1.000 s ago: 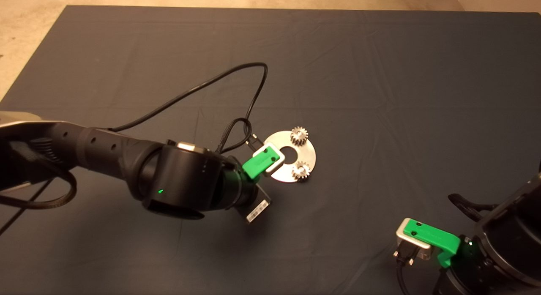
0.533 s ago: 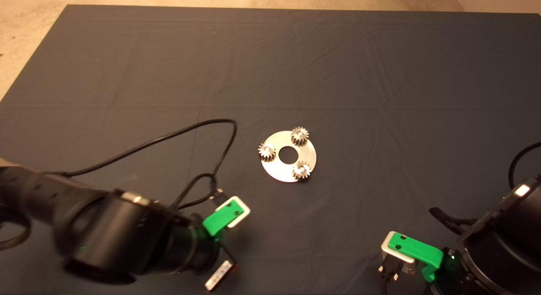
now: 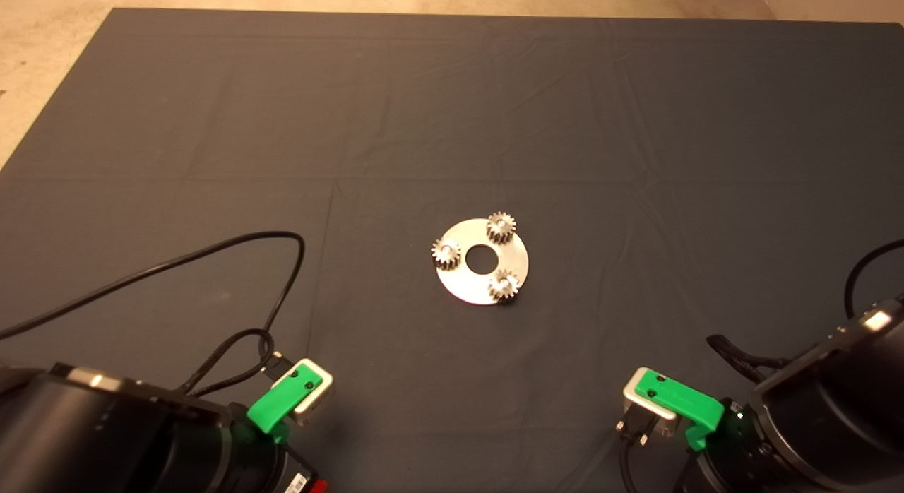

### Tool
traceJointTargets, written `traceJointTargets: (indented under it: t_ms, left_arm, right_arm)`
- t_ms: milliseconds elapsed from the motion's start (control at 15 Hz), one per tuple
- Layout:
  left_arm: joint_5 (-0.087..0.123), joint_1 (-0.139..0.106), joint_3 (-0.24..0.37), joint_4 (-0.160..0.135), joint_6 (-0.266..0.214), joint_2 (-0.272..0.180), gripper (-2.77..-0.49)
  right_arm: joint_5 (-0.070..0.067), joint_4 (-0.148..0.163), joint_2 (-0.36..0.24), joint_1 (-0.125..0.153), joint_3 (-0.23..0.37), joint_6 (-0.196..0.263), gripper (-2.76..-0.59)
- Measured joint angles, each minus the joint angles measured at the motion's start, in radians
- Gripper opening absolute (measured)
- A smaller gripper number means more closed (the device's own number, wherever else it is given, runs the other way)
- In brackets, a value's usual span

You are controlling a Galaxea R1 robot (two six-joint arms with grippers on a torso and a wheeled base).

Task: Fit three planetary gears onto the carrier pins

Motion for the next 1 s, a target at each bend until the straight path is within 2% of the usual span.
traceJointTargets:
  t_ms: [133, 333, 467, 733, 867, 1000]
  left_arm:
    - [-0.001, 0.009, 0.005, -0.006, -0.020, -0.002, -1.80]
    - [-0.001, 0.025, 0.011, -0.006, -0.057, -0.006, -1.80]
    - [-0.001, 0.036, 0.012, -0.007, -0.092, -0.006, -1.80]
    - [-0.001, 0.042, 0.017, -0.007, -0.168, 0.010, -1.80]
    - [-0.001, 0.047, 0.017, -0.006, -0.206, 0.024, -1.80]
    - [-0.001, 0.050, 0.017, 0.011, -0.229, 0.039, -1.80]
  right_arm:
    - [-0.002, -0.034, -0.085, -0.021, 0.000, 0.009, -0.63]
    - [-0.006, -0.056, -0.193, -0.054, 0.000, 0.012, -0.63]
    - [-0.004, -0.084, -0.241, -0.072, 0.002, 0.013, -0.63]
    - [-0.004, -0.173, -0.299, -0.095, 0.004, 0.013, -0.63]
    - [-0.003, -0.210, -0.314, -0.135, 0.004, 0.013, -0.63]
    - [-0.003, -0.248, -0.332, -0.175, 0.005, 0.013, -0.63]
